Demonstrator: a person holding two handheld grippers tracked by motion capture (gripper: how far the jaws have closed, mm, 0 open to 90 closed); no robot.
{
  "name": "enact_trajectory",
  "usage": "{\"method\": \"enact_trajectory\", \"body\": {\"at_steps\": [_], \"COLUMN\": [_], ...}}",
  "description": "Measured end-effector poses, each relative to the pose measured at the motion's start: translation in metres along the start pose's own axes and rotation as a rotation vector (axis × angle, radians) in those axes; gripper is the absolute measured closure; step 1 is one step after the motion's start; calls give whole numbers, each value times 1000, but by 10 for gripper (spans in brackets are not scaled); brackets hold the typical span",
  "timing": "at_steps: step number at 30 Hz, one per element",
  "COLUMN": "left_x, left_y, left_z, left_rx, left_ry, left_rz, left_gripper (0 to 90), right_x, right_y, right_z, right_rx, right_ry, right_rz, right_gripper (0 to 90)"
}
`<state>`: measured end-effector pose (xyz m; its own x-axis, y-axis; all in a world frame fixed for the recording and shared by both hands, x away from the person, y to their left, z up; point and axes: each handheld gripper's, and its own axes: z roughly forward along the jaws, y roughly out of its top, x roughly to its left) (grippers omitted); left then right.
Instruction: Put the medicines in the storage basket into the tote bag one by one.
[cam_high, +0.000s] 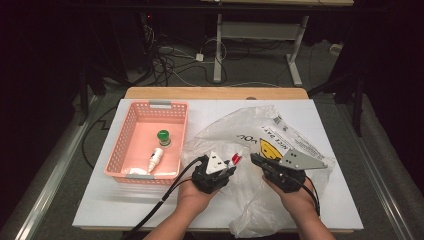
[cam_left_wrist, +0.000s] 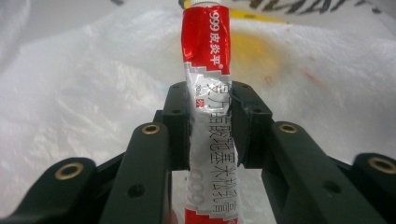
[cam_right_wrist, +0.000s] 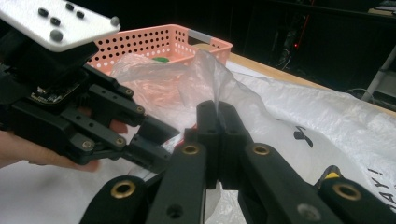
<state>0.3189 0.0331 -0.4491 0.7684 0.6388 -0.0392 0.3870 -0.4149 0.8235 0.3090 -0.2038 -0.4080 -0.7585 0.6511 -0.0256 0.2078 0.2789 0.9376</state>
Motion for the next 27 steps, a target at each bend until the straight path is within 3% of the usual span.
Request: {"method": "enact_trajectory", "body": {"at_steps": [14, 21, 27], "left_x": [-1, 2, 4], "left_y": [15, 22, 25], "left_z": [22, 45, 66], "left_rx": [31, 49, 42], "left_ry": [25, 50, 63], "left_rz": [29, 29, 3], "left_gripper": [685, 685, 685], "right_x": [-9, -15, -21], "right_y": [3, 6, 5], "right_z": [-5, -5, -6], "right_rx": [-34, -51, -57], "right_ry": [-17, -34, -41], "right_rz": [21, 26, 38], "right_gripper": [900, 900, 900]}}
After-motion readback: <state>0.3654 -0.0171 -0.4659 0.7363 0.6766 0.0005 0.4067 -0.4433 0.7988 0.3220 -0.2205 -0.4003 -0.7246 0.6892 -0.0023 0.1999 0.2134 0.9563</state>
